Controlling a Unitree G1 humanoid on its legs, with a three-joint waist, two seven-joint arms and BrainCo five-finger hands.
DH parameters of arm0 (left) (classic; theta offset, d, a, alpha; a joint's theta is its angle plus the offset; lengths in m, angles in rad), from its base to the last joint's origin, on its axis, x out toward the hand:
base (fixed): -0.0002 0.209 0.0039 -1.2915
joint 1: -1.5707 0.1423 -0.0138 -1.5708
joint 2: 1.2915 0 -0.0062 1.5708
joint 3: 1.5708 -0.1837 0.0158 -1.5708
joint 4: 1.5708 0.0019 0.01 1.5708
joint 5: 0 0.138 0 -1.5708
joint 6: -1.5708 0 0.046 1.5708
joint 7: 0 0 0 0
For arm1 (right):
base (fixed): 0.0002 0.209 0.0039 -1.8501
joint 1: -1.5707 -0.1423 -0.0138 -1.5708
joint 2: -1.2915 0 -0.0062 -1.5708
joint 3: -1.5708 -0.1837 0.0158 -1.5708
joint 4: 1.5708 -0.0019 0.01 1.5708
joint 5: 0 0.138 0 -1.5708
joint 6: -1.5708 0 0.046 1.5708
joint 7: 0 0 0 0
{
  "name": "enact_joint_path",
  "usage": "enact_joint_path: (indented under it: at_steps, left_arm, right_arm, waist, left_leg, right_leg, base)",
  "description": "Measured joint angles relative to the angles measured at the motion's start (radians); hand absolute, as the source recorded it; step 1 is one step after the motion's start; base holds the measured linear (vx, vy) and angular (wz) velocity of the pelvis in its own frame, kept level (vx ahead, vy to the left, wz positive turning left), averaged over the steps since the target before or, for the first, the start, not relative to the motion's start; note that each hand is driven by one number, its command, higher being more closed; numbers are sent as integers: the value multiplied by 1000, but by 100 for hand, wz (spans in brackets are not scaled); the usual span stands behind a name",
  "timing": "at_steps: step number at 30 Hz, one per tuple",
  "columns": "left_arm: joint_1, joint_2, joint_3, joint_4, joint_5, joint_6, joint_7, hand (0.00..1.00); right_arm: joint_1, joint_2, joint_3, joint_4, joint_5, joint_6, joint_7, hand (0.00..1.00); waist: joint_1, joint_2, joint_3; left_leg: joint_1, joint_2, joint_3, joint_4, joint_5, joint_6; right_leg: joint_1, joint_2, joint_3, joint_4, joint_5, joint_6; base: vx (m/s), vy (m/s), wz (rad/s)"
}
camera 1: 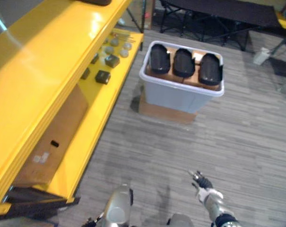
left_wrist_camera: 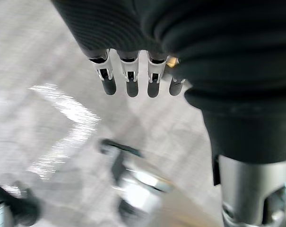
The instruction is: Walk over and take plastic housings, then place them on the shelf
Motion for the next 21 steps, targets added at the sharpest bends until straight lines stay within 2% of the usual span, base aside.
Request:
enact_joint_path:
  at_steps: [1, 2, 3, 4, 5, 6, 7, 8, 9, 10, 11, 12, 14, 15, 16, 17, 19, 20, 21]
  left_arm:
    - [-34, 2, -5, -7, -6, -23, -2, 0]
    - [-71, -5, -10, -7, -47, -46, -5, 0]
    - [-88, -8, -23, -7, -68, -59, -5, 0]
    - [-121, -20, -46, -14, -88, -80, -6, 0]
    - [-144, -38, -55, -36, -115, -92, -5, 0]
    - [-148, -44, -62, -49, -116, -96, -5, 0]
    - [-153, -57, -66, -68, -116, -94, -4, 0]
    - [-164, -102, -75, -73, -117, -82, 4, 0]
    - [-171, -124, -79, -73, -118, -78, 8, 0]
    - [-173, -153, -87, -73, -117, -70, 16, 0]
    - [-169, -180, -109, -71, -115, -42, 34, 0]
    - [-166, -182, -117, -70, -115, -30, 46, 0]
    - [-129, -176, -119, -57, -114, -4, 117, 0]
    - [-131, -174, -117, -50, -115, -6, 135, 0]
    - [-132, -163, -109, -44, -115, -7, 154, 0]
    - [-129, -155, -103, -19, -115, -6, 172, 0]
    - [-122, -137, -91, 42, -115, -10, 180, 0]
    - [-105, -127, -75, 51, -116, -17, 181, 0]
    - [-91, -125, -69, 54, -117, -17, 179, 0]
  right_arm:
    - [25, 8, 0, 20, -2, 12, 0, 0]
    - [49, 13, -2, 22, -10, 27, 1, 0]
    - [63, 14, -21, 20, -11, 34, 2, 0]
    - [89, 16, -49, 18, -31, 43, -1, 0]
    - [122, 35, -87, 0, -39, 50, 0, 0]
    - [139, 48, -91, -7, -42, 53, -2, 0]
    - [166, 71, -112, -21, -58, 63, -1, 0]
    - [173, 53, -118, -27, -81, 67, -1, 0]
    - [178, 53, -130, -30, -81, 67, 1, 0]
    - [181, 55, -139, -37, -82, 68, 1, 0]
    - [184, 61, -145, -41, -80, 67, 2, 0]
    - [186, 64, -145, -41, -78, 67, 3, 0]
    - [186, 62, -142, -25, -78, 67, 2, 0]
    - [185, 59, -141, -23, -77, 64, 1, 0]
    - [182, 52, -131, -13, -76, 52, -6, 0]
    - [183, 41, -101, 6, -72, 30, -20, 0]
    - [195, 10, -70, 14, -64, -3, -29, 0]
    - [196, 4, -66, 14, -71, -16, -29, 0]
    - [193, 2, -65, 14, -77, -29, -27, 0]
  waist:
    - [-18, 7, -3]
    - [-34, 26, -9]
    - [-40, 35, -14]
    - [-54, 48, -19]
    - [-62, 47, -23]
    - [-63, 37, -32]
    - [-63, 39, -45]
    - [-67, 85, -54]
    - [-69, 92, -56]
    - [-73, 95, -57]
    - [-76, 91, -61]
    - [-78, 85, -65]
    - [-80, 76, -105]
    - [-81, 76, -106]
    - [-81, 83, -108]
    - [-81, 108, -123]
    - [-87, 137, -136]
    - [-87, 139, -139]
    - [-89, 150, -136]
  left_leg:
    - [40, 23, -7, -29, 0, 0]
    - [65, 57, -10, -54, -2, -6]
    - [75, 72, -12, -68, -3, -19]
    - [96, 97, -23, -83, -14, -46]
    - [113, 116, -32, -75, -36, -83]
    - [115, 124, -35, -60, -52, -101]
    - [116, 148, -39, -21, -90, -134]
    - [114, 200, -50, -3, -102, -144]
    - [120, 207, -54, -6, -102, -144]
    - [141, 211, -61, -21, -100, -147]
    - [174, 213, -63, -45, -100, -148]
    - [184, 210, -64, -53, -100, -148]
    - [169, 202, -82, -34, -97, -141]
    - [146, 205, -94, 15, -89, -127]
    - [107, 213, -102, 105, -66, -87]
    - [70, 229, -123, 203, -10, -85]
    - [54, 239, -143, 256, 120, -120]
    - [28, 235, -142, 292, 180, -134]
    - [11, 221, -134, 300, 146, -145]
  right_leg:
    - [-43, 48, -10, -91, -10, -13]
    - [-95, 99, -9, -209, -2, -10]
    - [-120, 117, -7, -281, 21, -9]
    - [-145, 131, -3, -438, 113, -7]
    - [-151, 123, -1, -569, 252, -13]
    - [-146, 118, -1, -616, 328, -5]
    - [-129, 124, -26, -630, 474, -30]
    - [-132, 156, -58, -579, 441, -53]
    - [-138, 156, -64, -543, 413, -55]
    - [-143, 150, -67, -486, 369, -58]
    - [-150, 131, -75, -401, 291, -53]
    - [-157, 121, -76, -369, 260, -52]
    - [-201, 115, -66, -265, 155, -48]
    - [-204, 114, -65, -245, 136, -48]
    - [-199, 116, -67, -226, 116, -51]
    - [-176, 127, -78, -234, 104, -55]
    - [-107, 154, -87, -302, 113, -69]
    - [-59, 159, -95, -374, 132, -77]
    - [-21, 161, -102, -426, 155, -78]
  base:
    - [352, -138, 6]
    - [334, -141, 1]
    - [319, -151, 1]
    - [333, -191, 12]
    - [345, -226, 19]
    - [331, -285, 17]
    - [296, -259, 7]
    - [282, -236, 9]
    - [263, -178, 17]
    - [273, -200, 35]
    - [250, -194, 37]
    - [223, -201, 34]
    - [195, -167, 18]
    - [152, -139, 12]
    - [112, -145, 1]
    - [166, -140, -8]
    - [258, -139, -1]
    - [244, -109, 10]
    - [252, -66, 7]
